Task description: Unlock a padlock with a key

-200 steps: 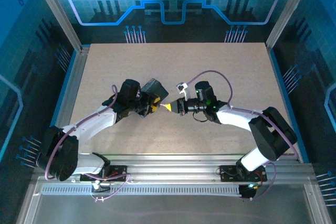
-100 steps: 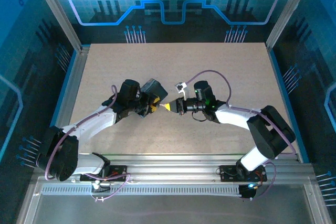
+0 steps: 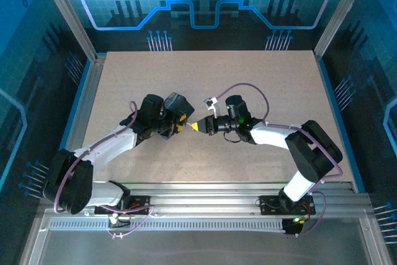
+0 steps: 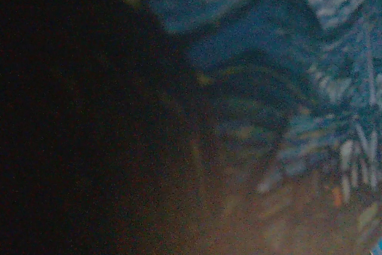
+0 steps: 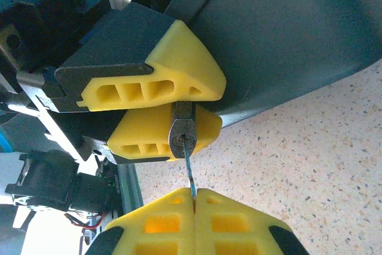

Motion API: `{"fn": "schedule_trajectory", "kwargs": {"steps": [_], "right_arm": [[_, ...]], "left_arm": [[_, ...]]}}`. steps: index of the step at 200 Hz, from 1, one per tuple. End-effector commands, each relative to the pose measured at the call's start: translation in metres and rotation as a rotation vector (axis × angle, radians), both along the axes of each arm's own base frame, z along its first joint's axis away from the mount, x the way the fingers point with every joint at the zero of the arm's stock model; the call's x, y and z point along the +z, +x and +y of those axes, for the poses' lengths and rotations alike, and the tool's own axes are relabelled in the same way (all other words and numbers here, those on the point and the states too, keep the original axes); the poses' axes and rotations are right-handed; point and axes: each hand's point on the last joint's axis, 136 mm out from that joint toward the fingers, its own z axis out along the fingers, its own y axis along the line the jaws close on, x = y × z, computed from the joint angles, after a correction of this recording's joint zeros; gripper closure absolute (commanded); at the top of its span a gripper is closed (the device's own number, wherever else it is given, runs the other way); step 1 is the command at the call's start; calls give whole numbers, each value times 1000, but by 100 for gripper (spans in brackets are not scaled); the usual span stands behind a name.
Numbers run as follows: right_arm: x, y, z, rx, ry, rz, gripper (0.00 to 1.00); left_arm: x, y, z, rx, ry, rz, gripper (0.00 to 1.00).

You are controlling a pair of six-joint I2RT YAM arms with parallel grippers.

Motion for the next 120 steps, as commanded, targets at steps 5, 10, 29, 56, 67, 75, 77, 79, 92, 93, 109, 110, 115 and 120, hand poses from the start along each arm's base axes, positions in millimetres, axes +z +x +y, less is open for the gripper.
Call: {"fn": "schedule_trajectory", "kwargs": {"steps": [5, 10, 29, 56, 67, 75, 77, 79, 92, 93, 109, 110, 115, 120], "right_arm": [[23, -5, 16, 57, 78, -67, 100], [25, -5, 17, 63, 89, -65, 100], [31, -6, 19, 86, 145, -35, 100], [25, -6, 22, 112, 155, 22, 100], [24, -5, 22, 105, 158, 27, 100], [24, -4, 22, 96, 161, 25, 100], [24, -3, 22, 94, 161, 24, 100], [24, -3, 21, 90, 160, 24, 100], [22, 0, 20, 71, 145, 18, 100], [22, 0, 19, 69, 143, 16, 100], [27, 1, 20, 62, 147, 2, 100], [27, 1, 20, 63, 148, 1, 100], [30, 2, 22, 67, 154, -3, 100], [32, 2, 24, 71, 158, -8, 100]], "left_arm": [[30, 2, -18, -120, -36, -88, 96], [30, 1, -20, -134, -32, -91, 97], [29, 1, -23, -174, -23, -100, 97], [24, 2, -26, -191, -44, -94, 96], [24, 3, -27, -191, -46, -95, 97], [25, 4, -27, -193, -46, -100, 97], [26, 4, -27, -195, -46, -101, 97], [26, 4, -28, -198, -46, -103, 97], [27, 4, -28, -202, -42, -103, 97], [27, 4, -28, -203, -41, -105, 97], [27, 5, -28, -208, -29, -103, 97], [27, 5, -28, -208, -29, -102, 97], [26, 4, -29, -212, -27, -100, 97], [26, 3, -32, -219, -28, -100, 97]]}}
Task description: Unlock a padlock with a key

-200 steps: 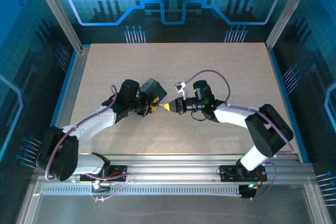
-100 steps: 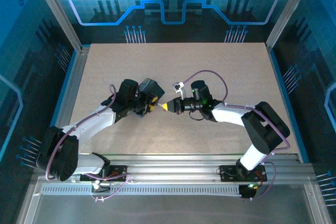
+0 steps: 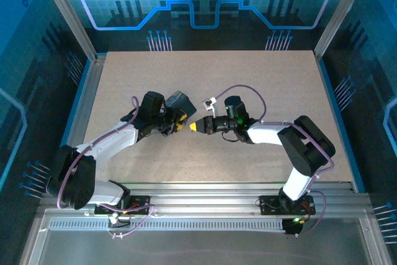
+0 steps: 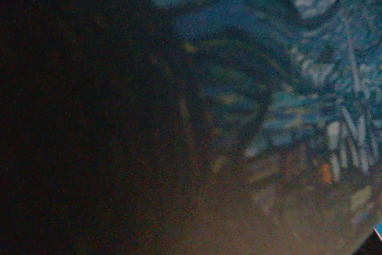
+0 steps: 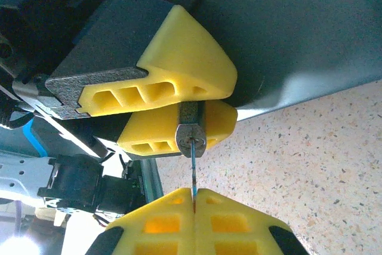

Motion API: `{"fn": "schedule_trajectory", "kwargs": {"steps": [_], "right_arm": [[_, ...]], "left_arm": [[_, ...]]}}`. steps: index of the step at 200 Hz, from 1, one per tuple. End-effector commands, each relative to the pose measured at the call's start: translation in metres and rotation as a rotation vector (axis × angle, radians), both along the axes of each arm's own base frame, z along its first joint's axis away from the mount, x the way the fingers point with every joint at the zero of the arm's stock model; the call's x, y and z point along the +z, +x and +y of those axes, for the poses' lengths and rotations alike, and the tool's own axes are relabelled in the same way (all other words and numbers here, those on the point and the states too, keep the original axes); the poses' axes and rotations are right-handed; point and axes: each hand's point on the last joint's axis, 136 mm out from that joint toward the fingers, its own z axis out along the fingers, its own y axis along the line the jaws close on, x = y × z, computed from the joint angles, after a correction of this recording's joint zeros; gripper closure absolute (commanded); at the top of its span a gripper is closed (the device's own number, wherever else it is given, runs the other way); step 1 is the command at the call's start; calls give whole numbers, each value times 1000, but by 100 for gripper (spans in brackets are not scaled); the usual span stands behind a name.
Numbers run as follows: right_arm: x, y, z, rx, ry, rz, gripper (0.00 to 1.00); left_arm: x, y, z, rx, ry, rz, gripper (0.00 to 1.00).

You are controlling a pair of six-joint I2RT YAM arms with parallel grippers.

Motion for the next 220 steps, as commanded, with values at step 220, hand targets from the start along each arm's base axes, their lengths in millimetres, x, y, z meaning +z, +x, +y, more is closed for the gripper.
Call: {"fn": "schedule_trajectory", "kwargs": {"steps": [220], "right_arm": [[66, 14, 21, -45, -70, -261, 100]], "left_arm": [[19, -5, -26, -261, 38, -36, 98]]}}
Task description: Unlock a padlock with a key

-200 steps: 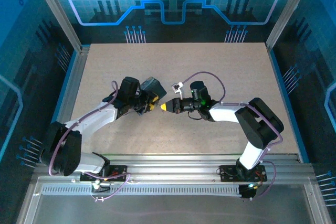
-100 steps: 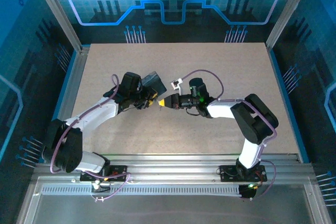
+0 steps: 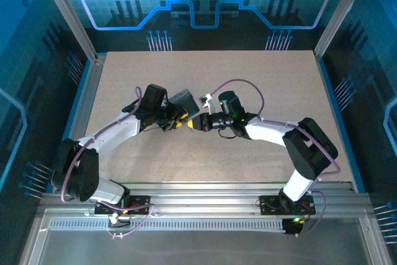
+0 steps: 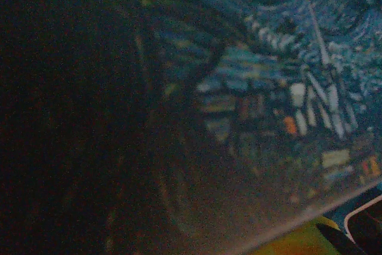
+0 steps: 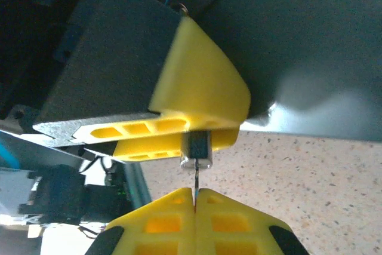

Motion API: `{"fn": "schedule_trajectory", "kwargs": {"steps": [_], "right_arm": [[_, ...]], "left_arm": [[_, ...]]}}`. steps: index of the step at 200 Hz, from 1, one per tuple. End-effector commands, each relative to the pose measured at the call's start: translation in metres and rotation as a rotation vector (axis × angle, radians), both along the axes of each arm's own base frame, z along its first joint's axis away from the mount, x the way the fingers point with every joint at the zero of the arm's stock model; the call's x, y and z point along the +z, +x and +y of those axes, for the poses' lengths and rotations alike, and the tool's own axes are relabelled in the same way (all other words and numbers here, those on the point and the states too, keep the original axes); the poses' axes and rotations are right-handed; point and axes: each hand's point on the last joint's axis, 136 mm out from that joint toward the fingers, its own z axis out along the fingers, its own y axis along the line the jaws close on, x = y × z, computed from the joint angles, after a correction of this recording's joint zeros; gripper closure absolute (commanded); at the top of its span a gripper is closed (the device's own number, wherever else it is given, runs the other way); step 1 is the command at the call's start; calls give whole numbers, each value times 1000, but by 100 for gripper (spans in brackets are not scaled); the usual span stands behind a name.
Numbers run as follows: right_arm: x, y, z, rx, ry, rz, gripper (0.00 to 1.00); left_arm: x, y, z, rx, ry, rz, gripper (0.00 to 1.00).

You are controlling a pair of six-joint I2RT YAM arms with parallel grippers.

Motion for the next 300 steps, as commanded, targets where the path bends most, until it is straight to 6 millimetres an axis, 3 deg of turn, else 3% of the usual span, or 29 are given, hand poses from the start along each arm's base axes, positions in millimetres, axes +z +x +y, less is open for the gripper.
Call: {"fn": "schedule_trajectory", "kwargs": {"steps": [1, 50, 86, 103, 118, 137, 153, 182, 210, 213, 251, 300], "right_arm": [[54, 9, 13, 17, 48, -231, 100], [57, 23, 29, 70, 193, -119, 100], [70, 14, 30, 111, 271, -161, 97], [69, 11, 24, 122, 251, -164, 93], [62, 8, 14, 128, 198, -160, 81], [52, 3, -6, 127, 100, -190, 69], [45, -6, -23, 133, -9, -239, 65], [46, -18, -46, 163, -158, -399, 63], [42, -8, -53, 116, -339, -680, 64], [33, -10, -56, 117, -366, -701, 65], [42, -4, -39, 86, -496, -1205, 67], [32, 3, -9, 167, -647, -1454, 71]], "left_arm": [[13, -9, -23, -98, -68, -2, 98], [7, -10, -34, -33, -160, 33, 100], [2, -12, -28, 61, -187, 63, 100], [2, -13, -17, 104, -149, 67, 100], [-2, -13, -3, 147, -114, 80, 100], [-7, -13, 10, 186, -91, 97, 100], [-8, -14, 14, 190, -69, 112, 100], [-11, -17, 14, 192, -59, 146, 99], [-12, -20, 14, 188, -51, 179, 97], [-11, -21, 14, 185, -49, 181, 97], [-8, -22, 15, 175, -22, 207, 96], [-10, -21, 14, 174, 0, 229, 96]]}}
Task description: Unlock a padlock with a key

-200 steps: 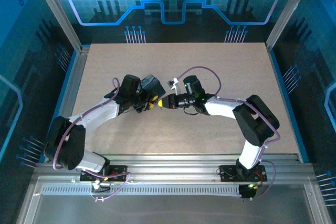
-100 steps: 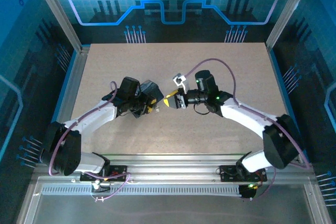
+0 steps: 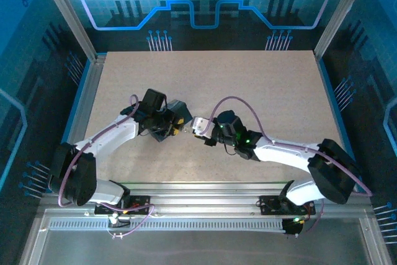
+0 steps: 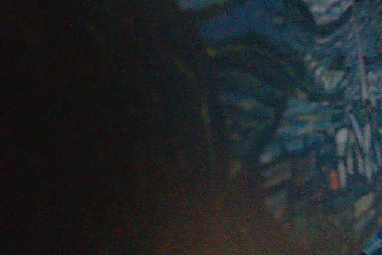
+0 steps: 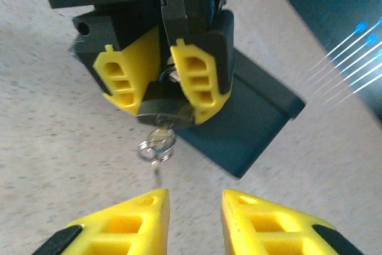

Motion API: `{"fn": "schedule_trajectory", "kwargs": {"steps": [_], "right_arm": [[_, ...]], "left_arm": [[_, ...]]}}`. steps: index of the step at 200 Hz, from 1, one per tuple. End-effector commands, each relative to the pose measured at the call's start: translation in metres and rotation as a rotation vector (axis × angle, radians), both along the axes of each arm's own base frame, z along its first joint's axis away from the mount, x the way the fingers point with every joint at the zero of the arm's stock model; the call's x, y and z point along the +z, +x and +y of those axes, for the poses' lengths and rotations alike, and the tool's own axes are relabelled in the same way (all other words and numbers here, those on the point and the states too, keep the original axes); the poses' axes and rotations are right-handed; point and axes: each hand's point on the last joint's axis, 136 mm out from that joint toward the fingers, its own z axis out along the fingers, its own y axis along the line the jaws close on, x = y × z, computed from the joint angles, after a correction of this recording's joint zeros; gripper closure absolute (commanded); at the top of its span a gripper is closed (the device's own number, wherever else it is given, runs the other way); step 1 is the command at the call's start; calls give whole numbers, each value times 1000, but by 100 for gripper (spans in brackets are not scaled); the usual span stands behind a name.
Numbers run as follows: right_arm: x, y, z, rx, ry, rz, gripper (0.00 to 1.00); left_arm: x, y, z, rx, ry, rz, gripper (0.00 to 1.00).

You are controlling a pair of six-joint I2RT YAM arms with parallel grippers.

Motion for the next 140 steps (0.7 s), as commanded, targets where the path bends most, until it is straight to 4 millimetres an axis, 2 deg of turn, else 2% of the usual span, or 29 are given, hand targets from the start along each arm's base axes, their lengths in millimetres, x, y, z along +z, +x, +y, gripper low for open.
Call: {"fn": "schedule_trajectory", "kwargs": {"steps": [1, 28, 58, 92, 140], "right_arm": [[25, 18, 14, 0, -55, -264, 71], [11, 17, 28, 40, -111, -302, 71], [6, 12, 40, 73, -122, -321, 72], [4, 14, 42, 77, -129, -335, 73], [-9, 10, 43, 107, -165, -329, 73]], "left_arm": [[7, 2, -5, -19, -10, 12, 96], [8, 6, -7, -19, -10, 12, 96], [9, 9, -9, -16, -15, 10, 97], [9, 10, -11, -17, -26, 8, 97], [11, 11, -13, -10, -48, 5, 97]]}}
